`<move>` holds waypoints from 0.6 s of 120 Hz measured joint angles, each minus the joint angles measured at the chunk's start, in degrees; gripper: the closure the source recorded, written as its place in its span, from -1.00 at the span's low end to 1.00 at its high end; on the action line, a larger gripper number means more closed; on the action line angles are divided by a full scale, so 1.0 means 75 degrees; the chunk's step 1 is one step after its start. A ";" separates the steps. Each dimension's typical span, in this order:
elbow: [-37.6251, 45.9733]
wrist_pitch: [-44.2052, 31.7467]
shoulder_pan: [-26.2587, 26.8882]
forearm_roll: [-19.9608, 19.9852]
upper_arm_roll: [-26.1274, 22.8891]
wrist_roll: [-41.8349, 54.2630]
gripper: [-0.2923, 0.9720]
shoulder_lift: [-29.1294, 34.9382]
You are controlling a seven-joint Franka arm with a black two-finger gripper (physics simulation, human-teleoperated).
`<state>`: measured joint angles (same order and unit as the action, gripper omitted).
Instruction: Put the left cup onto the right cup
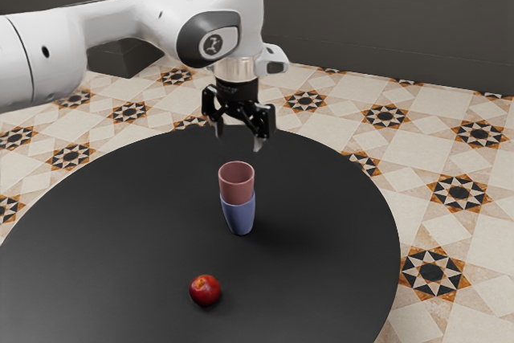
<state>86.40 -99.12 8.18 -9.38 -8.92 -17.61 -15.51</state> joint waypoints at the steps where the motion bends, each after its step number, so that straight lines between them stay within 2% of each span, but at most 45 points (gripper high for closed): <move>1: 0.0005 0.0011 0.0003 0.0005 0.0004 0.0000 -0.48 0.0027; 35: 0.0204 0.0651 0.0314 0.0306 0.0491 0.0068 -0.52 0.1009; 72: 0.0419 0.1128 0.1167 0.0611 0.1955 0.0451 -0.53 0.1509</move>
<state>89.55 -90.66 16.94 -4.79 5.75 -14.23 -4.19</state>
